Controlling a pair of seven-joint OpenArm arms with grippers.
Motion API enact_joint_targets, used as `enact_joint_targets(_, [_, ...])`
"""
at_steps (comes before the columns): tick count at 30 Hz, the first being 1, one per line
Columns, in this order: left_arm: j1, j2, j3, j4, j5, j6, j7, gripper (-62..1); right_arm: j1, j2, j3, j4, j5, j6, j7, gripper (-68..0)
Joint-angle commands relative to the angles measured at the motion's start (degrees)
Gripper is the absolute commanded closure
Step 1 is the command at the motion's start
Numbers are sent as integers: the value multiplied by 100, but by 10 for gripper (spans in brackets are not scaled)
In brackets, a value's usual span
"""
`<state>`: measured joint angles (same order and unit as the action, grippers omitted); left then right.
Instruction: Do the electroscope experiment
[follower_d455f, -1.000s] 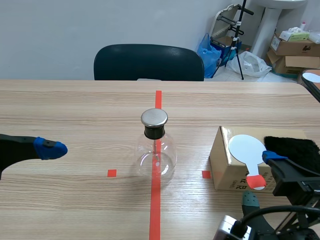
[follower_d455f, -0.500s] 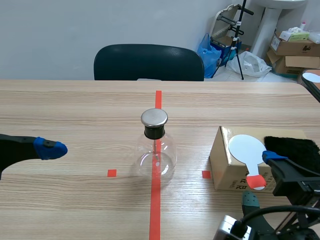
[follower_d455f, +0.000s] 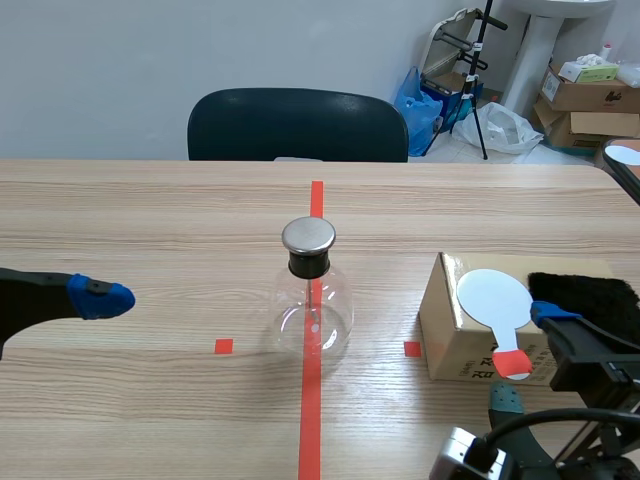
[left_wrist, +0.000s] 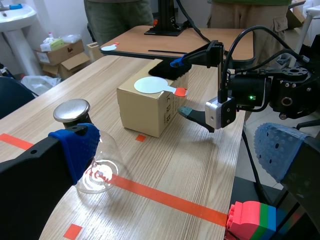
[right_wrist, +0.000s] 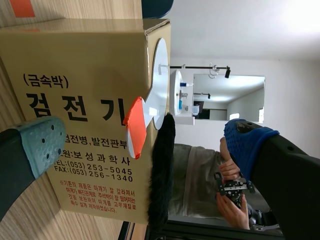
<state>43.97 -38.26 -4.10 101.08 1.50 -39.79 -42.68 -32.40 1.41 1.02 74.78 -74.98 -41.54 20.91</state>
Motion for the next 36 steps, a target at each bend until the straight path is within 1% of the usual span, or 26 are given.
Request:
enact_joint_targets(1, [-4,28,20,20,-42,-9,-81,-623,20,0,15,79,-31,-332,0,-679])
enact_joint_targets(2, [-4,28,20,20,-42,-9,-83,-623,20,0,15,79,-87,-332,-4,-679])
enact_joint_targets(14, [-4,28,20,20,-42,-9,-83,-623,-13,0,15,85,-92,-332,-258,-679])
enact_joint_targets(17, [-4,28,20,20,-42,-9,-81,-623,-210,0,15,219,-85,-332,-378,-679])
enact_joint_targets(21, [-4,28,20,20,-42,-9,-83,-623,-590,0,-2,616,-68,-332,-562,-679])
enact_joint_targets(27, [-4,28,20,20,-42,-9,-83,-623,-1331,13,-133,1593,498,-332,-575,-679])
enact_joint_targets(30, [-4,28,20,20,-42,-9,-81,-623,-1690,125,-295,2059,800,-332,-553,-679])
enact_joint_targets(31, [-4,28,20,20,-39,-9,-81,-623,-1797,188,-356,2223,957,-236,-557,-679])
enact_joint_targets(33, [-7,31,22,20,-42,-9,-81,-623,-1991,328,-481,2564,1381,76,-557,-679])
enact_joint_targets(36, [-37,28,22,20,-44,-9,-79,-623,-2197,560,-608,3110,2135,514,-557,-679])
